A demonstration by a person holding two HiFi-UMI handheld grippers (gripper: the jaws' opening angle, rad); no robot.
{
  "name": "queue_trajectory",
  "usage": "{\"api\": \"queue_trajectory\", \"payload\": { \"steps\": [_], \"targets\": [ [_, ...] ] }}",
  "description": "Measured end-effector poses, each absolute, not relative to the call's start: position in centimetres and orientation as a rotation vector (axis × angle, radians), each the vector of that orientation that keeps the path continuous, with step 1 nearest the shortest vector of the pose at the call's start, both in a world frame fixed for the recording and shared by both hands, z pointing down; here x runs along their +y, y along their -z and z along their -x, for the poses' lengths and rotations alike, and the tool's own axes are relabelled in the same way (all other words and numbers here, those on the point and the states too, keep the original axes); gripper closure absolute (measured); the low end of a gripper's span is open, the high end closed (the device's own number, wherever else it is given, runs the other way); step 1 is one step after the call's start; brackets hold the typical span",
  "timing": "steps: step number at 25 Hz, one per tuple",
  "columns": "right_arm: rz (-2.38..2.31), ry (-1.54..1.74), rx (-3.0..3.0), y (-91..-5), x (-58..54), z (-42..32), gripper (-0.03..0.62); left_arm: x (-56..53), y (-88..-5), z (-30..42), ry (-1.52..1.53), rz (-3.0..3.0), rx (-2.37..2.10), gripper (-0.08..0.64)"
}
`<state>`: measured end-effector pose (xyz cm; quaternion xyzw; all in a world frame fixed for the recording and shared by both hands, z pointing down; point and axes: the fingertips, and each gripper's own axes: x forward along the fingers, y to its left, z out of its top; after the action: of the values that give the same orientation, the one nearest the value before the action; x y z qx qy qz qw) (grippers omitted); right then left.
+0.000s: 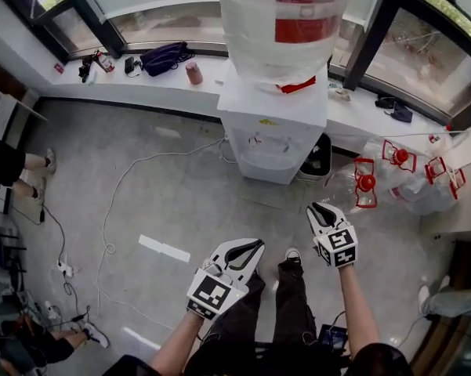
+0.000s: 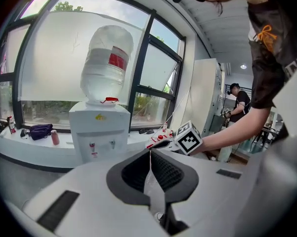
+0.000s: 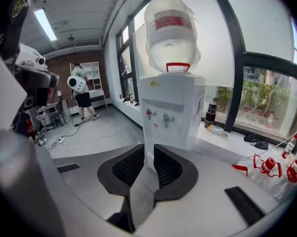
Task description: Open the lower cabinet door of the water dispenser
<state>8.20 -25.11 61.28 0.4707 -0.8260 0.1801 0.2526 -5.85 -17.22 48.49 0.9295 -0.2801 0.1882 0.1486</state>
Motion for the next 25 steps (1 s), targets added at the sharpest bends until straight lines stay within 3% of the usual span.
{"api": "queue_trajectory", "payload": {
  "steps": [6,14,25],
  "targets": [
    [-1.156,-0.496,-2.211,-70.3,-30.0,-11.2,0.476,-22.1,-51.3,2.6,-0.584,-2.732,-0.921,0.54],
    [-1.111,-0.564,-2.204,-82.8,-37.3,-15.3,0.41,-28.8,-61.2,-2.5,-0.568,-2.605,-1.004,0.54],
    [-0.972,-0.449,-2.193,-95.4,-43.3,-14.2,0.362,-34.3,-72.7,-4.9,-0.791,-2.697,-0.888,0.54]
  ]
}}
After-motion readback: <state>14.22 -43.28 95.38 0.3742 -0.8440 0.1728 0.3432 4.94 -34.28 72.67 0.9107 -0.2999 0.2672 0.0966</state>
